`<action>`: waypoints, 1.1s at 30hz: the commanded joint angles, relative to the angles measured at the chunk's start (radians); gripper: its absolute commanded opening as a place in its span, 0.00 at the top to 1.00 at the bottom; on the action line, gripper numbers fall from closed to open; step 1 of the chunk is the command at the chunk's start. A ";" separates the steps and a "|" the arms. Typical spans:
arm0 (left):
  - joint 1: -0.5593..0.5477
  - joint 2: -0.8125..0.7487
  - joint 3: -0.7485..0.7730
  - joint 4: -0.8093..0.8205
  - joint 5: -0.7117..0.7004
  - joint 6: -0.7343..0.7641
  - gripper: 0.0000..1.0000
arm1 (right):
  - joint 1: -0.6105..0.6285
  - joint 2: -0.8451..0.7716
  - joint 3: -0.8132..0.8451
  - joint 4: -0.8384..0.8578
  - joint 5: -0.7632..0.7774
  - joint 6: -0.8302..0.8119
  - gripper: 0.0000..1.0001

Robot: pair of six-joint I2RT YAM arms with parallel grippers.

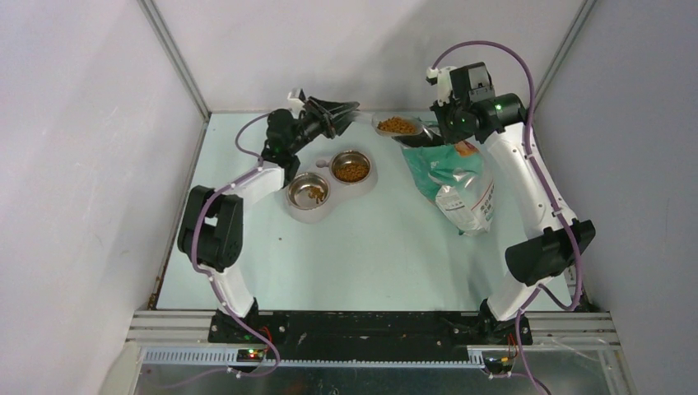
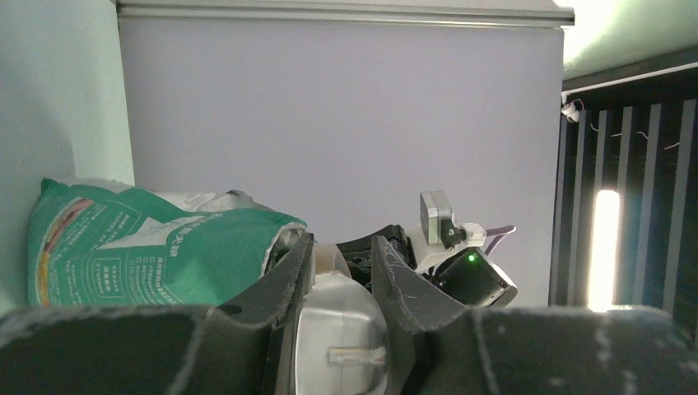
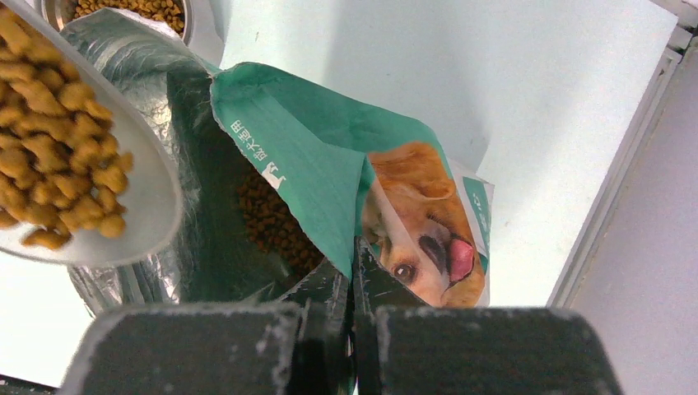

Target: Serve the pet food

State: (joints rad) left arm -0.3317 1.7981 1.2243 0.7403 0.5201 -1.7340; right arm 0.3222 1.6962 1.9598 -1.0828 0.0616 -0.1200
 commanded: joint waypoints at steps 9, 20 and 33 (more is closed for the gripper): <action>0.099 -0.163 -0.125 0.096 0.029 0.054 1.00 | -0.029 -0.048 0.001 -0.026 0.055 -0.029 1.00; 0.233 -0.255 -0.241 0.130 0.076 0.133 1.00 | -0.041 -0.049 -0.002 -0.027 0.047 -0.028 1.00; 0.384 -0.274 -0.307 0.197 0.168 0.081 1.00 | -0.041 -0.007 0.040 -0.040 0.043 -0.036 1.00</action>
State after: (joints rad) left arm 0.0139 1.5761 0.9310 0.8524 0.6338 -1.6295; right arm 0.2977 1.6897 1.9591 -1.0836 0.0608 -0.1291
